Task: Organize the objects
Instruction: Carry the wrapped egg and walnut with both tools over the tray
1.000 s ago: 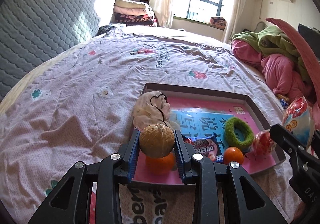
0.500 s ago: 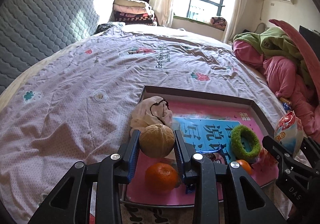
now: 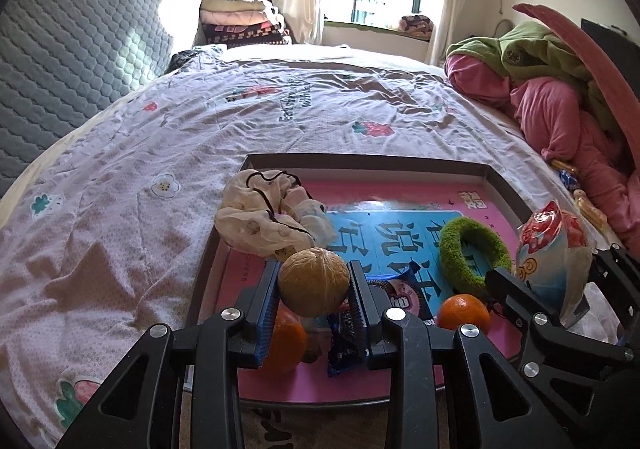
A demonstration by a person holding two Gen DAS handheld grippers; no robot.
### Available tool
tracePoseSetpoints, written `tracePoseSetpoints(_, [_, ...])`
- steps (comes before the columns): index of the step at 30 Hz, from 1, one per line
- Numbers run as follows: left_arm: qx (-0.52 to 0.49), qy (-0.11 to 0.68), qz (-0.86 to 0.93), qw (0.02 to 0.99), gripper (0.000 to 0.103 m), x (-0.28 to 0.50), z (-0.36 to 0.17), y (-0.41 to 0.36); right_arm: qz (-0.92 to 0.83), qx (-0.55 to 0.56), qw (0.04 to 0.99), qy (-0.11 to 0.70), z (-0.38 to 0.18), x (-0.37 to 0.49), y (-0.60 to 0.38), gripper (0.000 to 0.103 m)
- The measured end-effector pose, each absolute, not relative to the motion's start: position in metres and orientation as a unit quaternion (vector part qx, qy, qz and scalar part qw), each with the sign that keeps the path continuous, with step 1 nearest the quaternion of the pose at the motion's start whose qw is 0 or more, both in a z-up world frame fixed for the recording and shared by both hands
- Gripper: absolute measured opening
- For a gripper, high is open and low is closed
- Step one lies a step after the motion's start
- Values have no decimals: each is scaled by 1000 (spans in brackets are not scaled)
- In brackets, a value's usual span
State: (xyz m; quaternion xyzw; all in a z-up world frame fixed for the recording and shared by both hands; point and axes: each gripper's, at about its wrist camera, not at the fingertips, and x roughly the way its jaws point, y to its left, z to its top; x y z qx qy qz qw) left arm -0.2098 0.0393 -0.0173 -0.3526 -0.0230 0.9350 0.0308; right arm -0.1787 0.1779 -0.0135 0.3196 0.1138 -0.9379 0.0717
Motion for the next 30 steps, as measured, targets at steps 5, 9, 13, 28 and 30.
tracePoseSetpoints(5, [-358, -11, 933, 40, 33, -207, -21, 47, -933, 319, 72, 151, -20, -176, 167, 54])
tracePoseSetpoints(9, [-366, -11, 930, 41, 33, -208, -25, 48, -931, 318, 74, 164, -22, -177, 162, 54])
tracePoseSetpoints(13, [-368, -11, 929, 41, 33, -208, -26, 48, -931, 317, 75, 164, -23, -176, 163, 54])
tracePoseSetpoints(28, [-371, -2, 928, 36, 33, -207, -26, 49, -929, 311, 49, 195, -27, -178, 162, 55])
tracePoseSetpoints(30, [-371, -1, 928, 36, 33, -207, -26, 50, -929, 313, 45, 195, -27, -179, 163, 55])
